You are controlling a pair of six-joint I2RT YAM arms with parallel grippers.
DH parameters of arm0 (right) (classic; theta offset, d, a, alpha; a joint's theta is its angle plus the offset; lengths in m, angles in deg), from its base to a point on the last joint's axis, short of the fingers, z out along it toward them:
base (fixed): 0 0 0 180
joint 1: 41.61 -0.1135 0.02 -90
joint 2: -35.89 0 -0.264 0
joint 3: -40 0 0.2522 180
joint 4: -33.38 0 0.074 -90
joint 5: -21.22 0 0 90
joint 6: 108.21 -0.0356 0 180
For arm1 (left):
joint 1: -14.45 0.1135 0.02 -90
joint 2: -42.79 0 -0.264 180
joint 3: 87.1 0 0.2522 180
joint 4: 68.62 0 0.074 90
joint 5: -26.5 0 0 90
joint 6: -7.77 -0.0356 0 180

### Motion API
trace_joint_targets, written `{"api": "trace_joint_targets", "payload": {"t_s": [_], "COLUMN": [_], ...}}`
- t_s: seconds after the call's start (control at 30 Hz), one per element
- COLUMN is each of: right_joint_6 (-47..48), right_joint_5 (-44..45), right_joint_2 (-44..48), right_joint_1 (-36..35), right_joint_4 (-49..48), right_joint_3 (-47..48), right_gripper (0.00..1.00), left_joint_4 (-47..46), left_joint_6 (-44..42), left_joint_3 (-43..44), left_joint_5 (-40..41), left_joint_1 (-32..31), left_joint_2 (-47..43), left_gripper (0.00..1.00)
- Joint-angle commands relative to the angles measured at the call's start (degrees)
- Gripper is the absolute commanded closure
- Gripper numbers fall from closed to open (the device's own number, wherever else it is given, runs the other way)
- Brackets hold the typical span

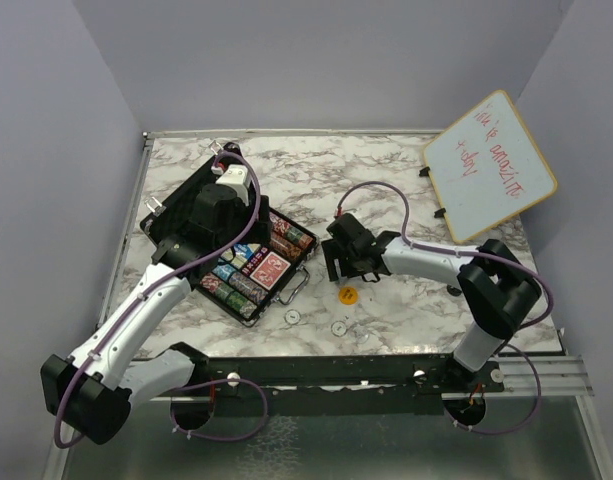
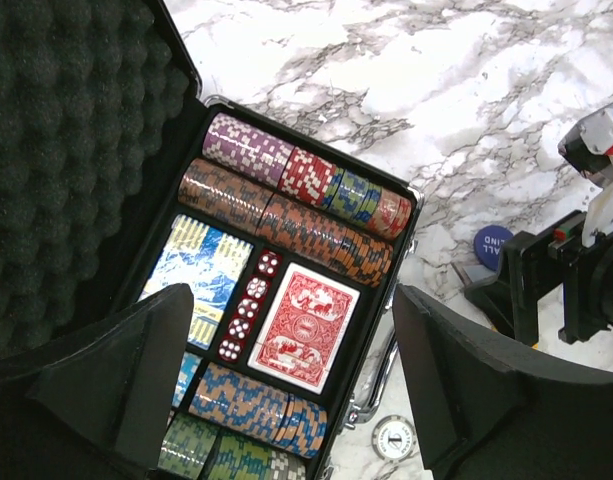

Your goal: Pack up texas hold em set

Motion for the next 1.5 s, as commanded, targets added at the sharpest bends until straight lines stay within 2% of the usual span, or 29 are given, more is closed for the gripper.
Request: {"api": "trace_joint_targets", "payload": {"t_s": [0.0, 0.13, 0.37, 0.57, 0.63, 0.7, 0.8, 0.9, 1.1, 1.47], "right_joint_6": [0.8, 0.5, 0.9, -0.3, -0.6, -0.4, -0.3, -0.6, -1.8, -10.5], "right_joint_5": [2.1, 2.3, 2.8, 4.0, 4.9, 5.0, 5.4, 6.5, 4.6, 6.1], "right_joint_2": [-3.2, -5.2, -8.4, -8.1, -7.7, -7.0, -5.8, -5.1, -5.4, -5.4], "right_joint_1": [-0.4, -0.4, -0.4, -0.4, -0.4, -0.4, -0.4, -0.4, -0.4, -0.4], "right_joint_4": [3.7, 4.2, 4.8, 6.6, 7.9, 8.3, 8.3, 8.8, 9.2, 11.4], "right_joint_3": [2.5, 3.4, 4.8, 4.6, 4.5, 4.1, 3.6, 3.4, 2.6, 1.4], "right_gripper": [0.16, 0.17, 0.25, 0.43, 0.45, 0.42, 0.32, 0.27, 0.28, 0.30], "left_joint_4": [-1.4, -1.4, -1.8, -1.8, -1.8, -1.8, -1.8, -1.8, -1.8, -1.8], "left_joint_6": [0.1, 0.2, -0.4, -0.2, 0.0, 0.0, 0.1, 0.1, -0.1, 0.4], "left_joint_3": [-1.8, -2.8, -3.2, -3.4, -3.4, -3.5, -3.5, -3.5, -3.6, -3.6], "left_joint_5": [1.0, 1.8, 0.0, -0.6, -0.6, -0.6, -0.5, -0.5, -0.4, -0.4], "left_joint_1": [-0.1, -0.1, -0.1, -0.1, -0.1, -0.1, -0.1, -0.1, -0.1, -0.1], "left_joint_2": [-2.1, -3.5, -3.6, -2.9, -2.9, -2.8, -2.8, -2.6, -2.5, -2.5], "left_gripper": [0.12, 0.11, 0.11, 0.11, 0.11, 0.11, 0.11, 0.11, 0.11, 0.11]}}
